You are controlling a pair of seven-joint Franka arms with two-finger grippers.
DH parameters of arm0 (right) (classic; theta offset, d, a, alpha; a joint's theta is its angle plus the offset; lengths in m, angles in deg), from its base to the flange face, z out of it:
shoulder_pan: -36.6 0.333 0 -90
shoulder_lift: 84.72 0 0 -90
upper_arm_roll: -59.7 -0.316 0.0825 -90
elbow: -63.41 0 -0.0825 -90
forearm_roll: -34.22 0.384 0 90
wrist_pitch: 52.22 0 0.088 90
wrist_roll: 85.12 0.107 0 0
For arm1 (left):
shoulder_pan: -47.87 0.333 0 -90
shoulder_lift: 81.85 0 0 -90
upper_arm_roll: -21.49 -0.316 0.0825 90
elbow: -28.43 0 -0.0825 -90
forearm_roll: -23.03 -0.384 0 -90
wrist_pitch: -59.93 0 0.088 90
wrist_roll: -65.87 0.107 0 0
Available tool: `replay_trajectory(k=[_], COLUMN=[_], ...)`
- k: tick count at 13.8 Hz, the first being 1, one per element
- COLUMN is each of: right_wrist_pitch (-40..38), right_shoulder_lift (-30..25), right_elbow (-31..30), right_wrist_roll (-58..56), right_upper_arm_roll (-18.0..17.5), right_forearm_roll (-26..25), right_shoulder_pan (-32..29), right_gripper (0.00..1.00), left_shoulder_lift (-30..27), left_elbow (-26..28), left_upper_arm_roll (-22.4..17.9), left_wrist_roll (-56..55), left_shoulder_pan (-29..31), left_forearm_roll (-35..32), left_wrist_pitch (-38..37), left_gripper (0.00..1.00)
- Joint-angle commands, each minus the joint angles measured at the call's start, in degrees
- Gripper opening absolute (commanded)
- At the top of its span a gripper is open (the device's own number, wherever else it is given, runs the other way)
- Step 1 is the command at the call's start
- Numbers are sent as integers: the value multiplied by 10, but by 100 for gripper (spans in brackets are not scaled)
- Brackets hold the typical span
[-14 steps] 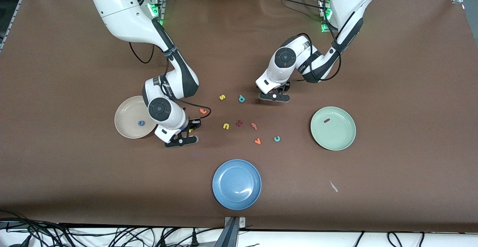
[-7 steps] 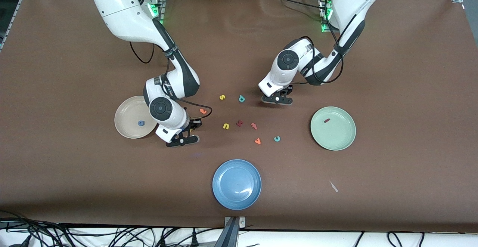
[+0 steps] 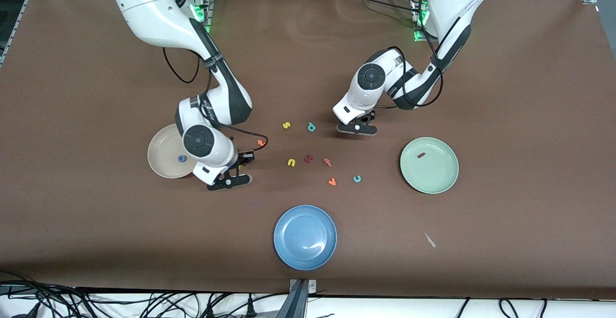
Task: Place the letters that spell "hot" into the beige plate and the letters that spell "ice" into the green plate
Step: 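Place the yellow letter on the cream plate while the left gripper places orange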
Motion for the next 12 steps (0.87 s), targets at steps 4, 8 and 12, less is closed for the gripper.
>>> replay_trajectory(k=[4, 8, 12], right_wrist_pitch=[10, 55, 74], right_shoulder_lift=[-121, -137, -125], right_elbow=[-156, -213, -210], right_wrist_roll=[-136, -254, -345], right_upper_arm_roll=[54, 106, 109], right_forearm_roll=[11, 18, 39], right_shoulder_pan=[-3, -4, -18], right_gripper=[10, 10, 76], left_shoulder_lift=[-44, -70, -85], left_elbow=[-3, -7, -9], left_upper_arm_roll=[0, 0, -19], left_wrist_roll=[0, 74, 240], left_shoulder_pan=[15, 53, 103], left_forearm_roll=[-19, -10, -2], left_wrist_pitch=[-30, -48, -50], left_gripper=[18, 19, 19])
